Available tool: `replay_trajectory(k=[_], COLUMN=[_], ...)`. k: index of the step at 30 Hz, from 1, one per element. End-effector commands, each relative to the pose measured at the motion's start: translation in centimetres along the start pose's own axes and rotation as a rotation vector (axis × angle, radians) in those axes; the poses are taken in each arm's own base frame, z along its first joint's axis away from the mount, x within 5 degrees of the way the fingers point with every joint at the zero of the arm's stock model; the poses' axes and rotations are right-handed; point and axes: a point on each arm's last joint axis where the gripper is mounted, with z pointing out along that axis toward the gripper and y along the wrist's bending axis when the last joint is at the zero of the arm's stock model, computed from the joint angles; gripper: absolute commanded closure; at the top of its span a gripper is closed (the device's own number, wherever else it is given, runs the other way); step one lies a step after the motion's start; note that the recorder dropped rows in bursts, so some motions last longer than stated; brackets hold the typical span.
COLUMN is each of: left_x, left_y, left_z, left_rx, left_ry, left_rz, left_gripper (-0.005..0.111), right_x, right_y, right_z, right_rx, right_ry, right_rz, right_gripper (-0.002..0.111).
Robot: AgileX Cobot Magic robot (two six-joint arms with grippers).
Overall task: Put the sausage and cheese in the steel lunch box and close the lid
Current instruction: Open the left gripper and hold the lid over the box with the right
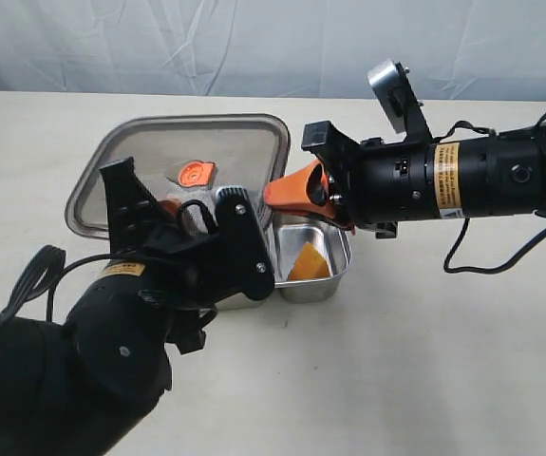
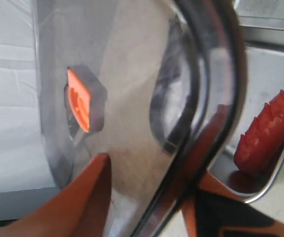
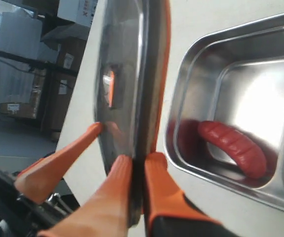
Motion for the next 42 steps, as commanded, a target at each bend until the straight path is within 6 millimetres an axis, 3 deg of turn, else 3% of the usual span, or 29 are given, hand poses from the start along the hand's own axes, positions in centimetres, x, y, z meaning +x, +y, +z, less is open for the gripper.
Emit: replay_trajectory(k=[1, 10, 18, 26, 31, 36, 42], left_x=[-0.4, -0.2, 0.3, 0.4, 0.9, 1.0, 1.7], left_y=[0.5, 0.1, -0.1, 0.1, 1.9, 4.6, 6.9], left_z=[-0.3, -0.3, -0.3, -0.3, -1.1, -3.3, -5.8], left_rx=[-0.046, -0.005, 0.019, -0.011, -0.092, -0.041, 0.076], left_ry=[-0.018, 0.01, 0.063, 0.079, 0.092, -0.026, -0.18], left_rz=[-0.032, -0.06, -0.092, -0.093, -0.169, -0.403, -0.618], left_gripper=[0.055, 0.055, 0.055, 0.055, 0.055, 0.055, 0.055], right_x=[-0.2, -0.5, -1.9, -2.0, -2.4, -2.8, -3.7], right_y=[-0.6, -1.0, -1.8, -2.5, -2.9, -4.3, -6.1], right_z=[0.0, -0.1, -2.2, -3.7, -5.1, -6.6, -6.3], right_rx=[0.064, 0.107, 0.027, -0.012, -0.063, -0.109, -0.137], right_ry=[-0.015, -0.042, -0.056, 0.011, 0.017, 0.041, 0.097], right_rz=[0.007, 0.001, 0.038, 0.001, 0.016, 0.052, 0.074], right_gripper=[0.109, 0.109, 0.109, 0.109, 0.109, 0.109, 0.109])
